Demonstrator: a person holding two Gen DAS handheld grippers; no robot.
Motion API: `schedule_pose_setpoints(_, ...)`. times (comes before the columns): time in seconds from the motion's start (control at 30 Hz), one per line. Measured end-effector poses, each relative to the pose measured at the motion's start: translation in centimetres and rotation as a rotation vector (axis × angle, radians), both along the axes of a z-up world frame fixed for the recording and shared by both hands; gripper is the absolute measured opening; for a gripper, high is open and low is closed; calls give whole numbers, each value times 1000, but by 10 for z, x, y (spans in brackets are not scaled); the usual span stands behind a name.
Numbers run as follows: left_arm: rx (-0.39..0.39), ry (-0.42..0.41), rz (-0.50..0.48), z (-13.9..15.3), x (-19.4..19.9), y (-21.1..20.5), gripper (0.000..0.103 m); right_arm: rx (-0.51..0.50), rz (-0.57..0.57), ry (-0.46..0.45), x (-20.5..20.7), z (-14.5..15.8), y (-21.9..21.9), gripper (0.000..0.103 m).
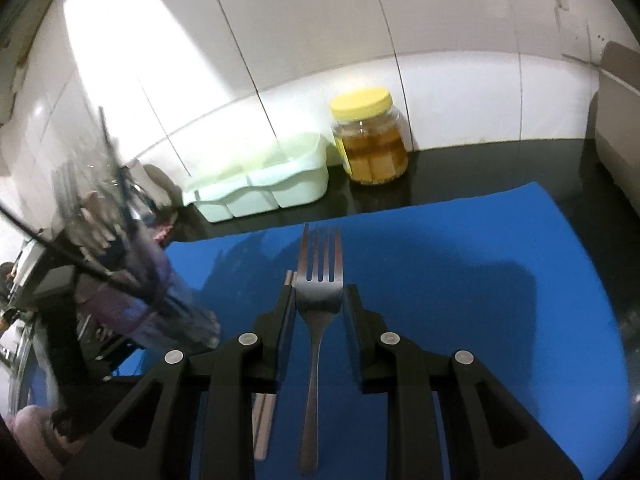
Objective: Organize utensils
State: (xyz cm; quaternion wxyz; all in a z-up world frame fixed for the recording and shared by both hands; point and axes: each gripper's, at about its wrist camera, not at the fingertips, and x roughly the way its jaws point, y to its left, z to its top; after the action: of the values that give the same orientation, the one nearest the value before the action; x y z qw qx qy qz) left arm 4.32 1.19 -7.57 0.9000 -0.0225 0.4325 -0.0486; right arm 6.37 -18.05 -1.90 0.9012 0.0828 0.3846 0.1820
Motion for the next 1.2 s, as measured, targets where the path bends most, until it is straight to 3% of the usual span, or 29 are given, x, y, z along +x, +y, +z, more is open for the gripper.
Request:
schedule_pose_setpoints(0.3, 4, 0, 0, -1, 0, -2, 73, 44, -32, -114, -34, 44, -8, 24)
schedule_pose_setpoints(0.93, 3, 0, 0, -1, 0, -2, 74, 106, 9, -222, -37, 106, -10, 24)
schedule_pose_setpoints(1.03, 3, 0, 0, -1, 0, -3, 74, 107, 23, -259, -37, 119, -5, 16)
schedule_pose_setpoints(1.2, 4, 0, 0, -1, -1, -2, 74, 85, 48, -321, -35, 141, 6, 12)
